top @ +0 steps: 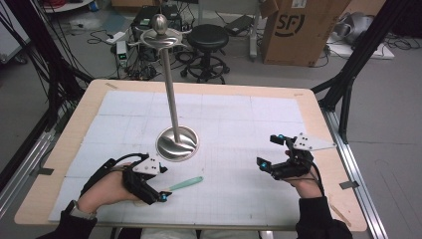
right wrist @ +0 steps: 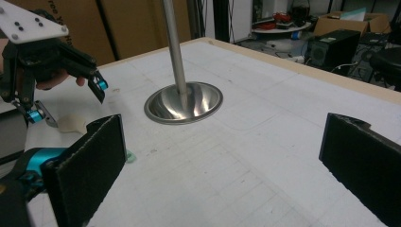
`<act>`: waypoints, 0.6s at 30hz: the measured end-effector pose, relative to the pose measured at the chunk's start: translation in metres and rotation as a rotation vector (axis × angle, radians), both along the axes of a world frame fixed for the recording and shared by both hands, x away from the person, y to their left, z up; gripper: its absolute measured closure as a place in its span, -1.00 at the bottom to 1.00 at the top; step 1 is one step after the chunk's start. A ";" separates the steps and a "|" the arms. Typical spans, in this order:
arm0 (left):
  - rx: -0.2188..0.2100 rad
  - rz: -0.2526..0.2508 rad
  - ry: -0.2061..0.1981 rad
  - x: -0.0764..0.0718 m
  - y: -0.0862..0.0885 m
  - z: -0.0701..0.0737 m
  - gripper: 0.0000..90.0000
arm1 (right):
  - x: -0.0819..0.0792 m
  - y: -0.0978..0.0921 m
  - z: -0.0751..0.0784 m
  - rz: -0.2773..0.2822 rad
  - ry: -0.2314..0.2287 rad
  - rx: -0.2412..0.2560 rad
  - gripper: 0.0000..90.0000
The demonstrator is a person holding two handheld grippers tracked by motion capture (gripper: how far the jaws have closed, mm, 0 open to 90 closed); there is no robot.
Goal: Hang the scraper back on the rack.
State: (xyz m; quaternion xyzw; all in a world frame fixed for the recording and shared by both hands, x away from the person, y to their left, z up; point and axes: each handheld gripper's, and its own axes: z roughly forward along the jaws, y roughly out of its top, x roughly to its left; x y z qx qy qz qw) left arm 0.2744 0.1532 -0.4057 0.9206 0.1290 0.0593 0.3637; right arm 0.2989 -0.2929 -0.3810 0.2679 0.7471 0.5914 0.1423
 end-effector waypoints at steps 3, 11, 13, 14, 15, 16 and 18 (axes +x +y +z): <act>0.053 -0.028 -0.027 -0.001 -0.005 0.001 -0.31 | 0.000 0.000 0.000 0.001 0.000 -0.001 -0.99; 0.180 -0.023 0.049 0.006 -0.015 0.002 -0.13 | 0.001 0.001 -0.002 -0.002 0.007 -0.009 -0.99; 0.232 -0.003 0.041 0.007 -0.018 0.001 -0.06 | 0.001 0.001 -0.002 -0.003 0.009 -0.008 -0.99; 0.259 0.003 0.046 0.008 -0.019 0.001 0.02 | 0.001 0.001 -0.002 -0.003 0.010 -0.007 -0.99; 0.273 0.004 0.062 0.008 -0.021 0.002 0.09 | 0.001 0.001 -0.002 -0.003 0.011 -0.007 -0.99; 0.279 0.001 0.073 0.009 -0.022 0.002 0.11 | 0.000 0.000 -0.002 -0.004 0.015 -0.007 -0.99; 0.310 -0.003 0.086 0.009 -0.024 0.001 0.19 | 0.001 0.000 -0.003 -0.004 0.014 -0.007 -0.99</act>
